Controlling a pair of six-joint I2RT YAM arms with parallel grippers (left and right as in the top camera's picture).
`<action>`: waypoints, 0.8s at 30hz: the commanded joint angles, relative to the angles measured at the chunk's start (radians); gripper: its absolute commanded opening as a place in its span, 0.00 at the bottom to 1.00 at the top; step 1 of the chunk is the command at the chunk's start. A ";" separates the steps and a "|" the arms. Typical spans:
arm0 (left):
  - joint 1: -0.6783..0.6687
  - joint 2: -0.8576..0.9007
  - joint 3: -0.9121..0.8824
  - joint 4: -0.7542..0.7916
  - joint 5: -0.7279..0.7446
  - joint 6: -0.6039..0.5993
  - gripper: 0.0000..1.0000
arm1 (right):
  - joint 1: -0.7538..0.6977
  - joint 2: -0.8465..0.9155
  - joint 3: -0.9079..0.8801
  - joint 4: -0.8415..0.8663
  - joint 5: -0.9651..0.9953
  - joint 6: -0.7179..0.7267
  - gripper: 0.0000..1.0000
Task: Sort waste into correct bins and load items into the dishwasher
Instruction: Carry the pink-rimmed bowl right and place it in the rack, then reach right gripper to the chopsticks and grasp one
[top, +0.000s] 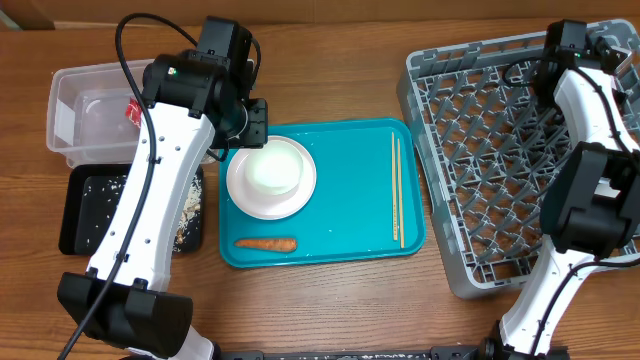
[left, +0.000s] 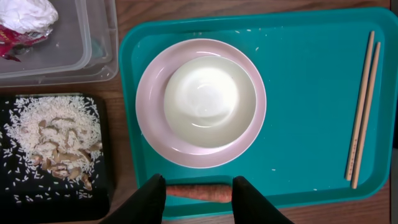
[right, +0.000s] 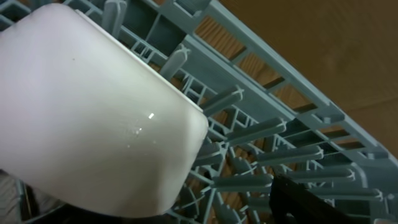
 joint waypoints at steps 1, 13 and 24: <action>0.008 -0.002 0.007 0.002 -0.003 -0.010 0.38 | 0.001 -0.120 -0.004 0.007 -0.097 0.026 0.80; 0.008 -0.002 0.007 0.008 -0.003 -0.010 0.49 | 0.137 -0.395 -0.004 -0.157 -0.888 -0.244 0.94; 0.103 -0.002 0.007 0.008 -0.008 -0.112 0.53 | 0.491 -0.374 -0.005 -0.423 -0.950 -0.184 0.95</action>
